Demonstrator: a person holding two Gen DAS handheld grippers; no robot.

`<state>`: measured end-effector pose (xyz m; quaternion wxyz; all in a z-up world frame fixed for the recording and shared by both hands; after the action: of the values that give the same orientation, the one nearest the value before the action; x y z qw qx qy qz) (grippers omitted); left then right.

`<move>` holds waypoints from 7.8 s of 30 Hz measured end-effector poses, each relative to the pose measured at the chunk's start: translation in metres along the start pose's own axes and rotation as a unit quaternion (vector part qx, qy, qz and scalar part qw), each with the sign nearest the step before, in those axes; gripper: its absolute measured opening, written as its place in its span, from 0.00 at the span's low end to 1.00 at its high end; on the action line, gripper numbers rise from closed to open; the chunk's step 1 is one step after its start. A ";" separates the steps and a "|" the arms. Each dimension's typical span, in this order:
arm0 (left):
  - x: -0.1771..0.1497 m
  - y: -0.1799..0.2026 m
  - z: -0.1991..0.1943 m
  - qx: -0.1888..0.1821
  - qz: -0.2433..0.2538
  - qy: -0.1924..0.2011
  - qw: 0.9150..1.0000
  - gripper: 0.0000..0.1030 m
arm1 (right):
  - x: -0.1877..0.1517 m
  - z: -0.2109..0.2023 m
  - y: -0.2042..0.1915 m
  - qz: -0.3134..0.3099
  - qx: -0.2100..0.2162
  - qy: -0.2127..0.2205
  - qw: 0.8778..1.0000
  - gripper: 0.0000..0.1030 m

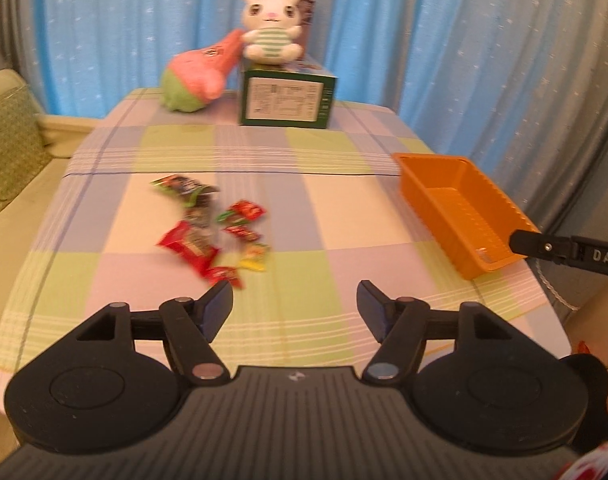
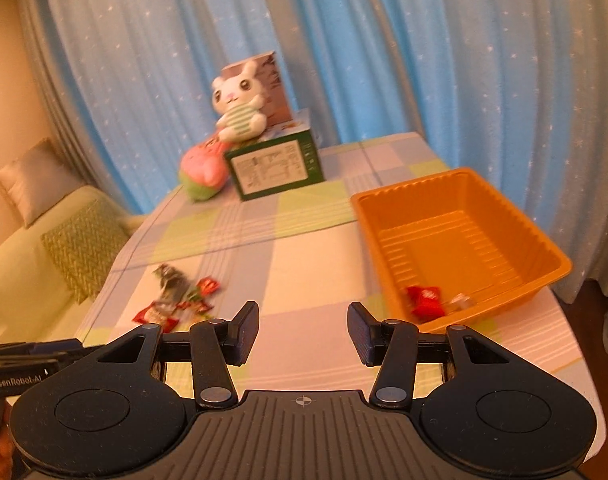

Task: Organize snacks
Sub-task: 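Move both tools back over the candy pile, then grasp a small red candy with the left tool while the right tool grasps a yellow sweet, then carry both candies into the orange tray and open both tools to release, then withdraw both tools from the tray back toward the candy pile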

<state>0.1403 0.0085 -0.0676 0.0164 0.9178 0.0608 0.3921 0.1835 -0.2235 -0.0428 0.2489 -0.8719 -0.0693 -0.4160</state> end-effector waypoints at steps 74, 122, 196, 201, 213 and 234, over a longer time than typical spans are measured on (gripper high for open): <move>0.003 -0.091 0.132 -0.046 0.141 -0.065 0.987 0.15 | -0.060 0.266 -0.112 -0.080 0.070 -0.135 0.985 0.39; 0.038 0.074 0.038 -0.062 0.065 -0.009 0.996 0.15 | 0.013 0.035 0.018 -0.026 -0.086 -0.012 0.996 0.21; 0.070 0.266 0.167 -0.138 0.111 -0.059 0.982 0.33 | 0.053 0.048 0.206 0.025 -0.130 -0.024 0.991 0.21; 0.069 0.251 0.161 -0.128 0.108 -0.056 0.984 0.35 | 0.055 0.047 0.204 0.031 -0.123 -0.021 0.992 0.21; 0.065 0.224 0.151 -0.110 0.093 -0.053 0.988 0.48 | 0.072 0.049 0.198 0.060 -0.090 0.008 0.994 0.49; 0.049 0.154 0.049 -0.083 0.087 -0.011 0.993 0.58 | 0.052 -0.032 0.118 0.052 -0.099 0.020 0.994 0.54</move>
<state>0.2250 -0.1373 -0.0545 0.0589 0.9192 -0.0519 0.3859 0.2336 -0.3463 -0.0309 0.1844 -0.8859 0.0227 -0.4249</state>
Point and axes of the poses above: each gripper's, at about its wrist camera, not at the fingertips, and z roughly the way its jaws point, y to its right, x to its top, the point moved 10 cm from there along z, roughly the way its jaws point, and after that the axes turned 6 degrees about x, right-handed, at the moved point
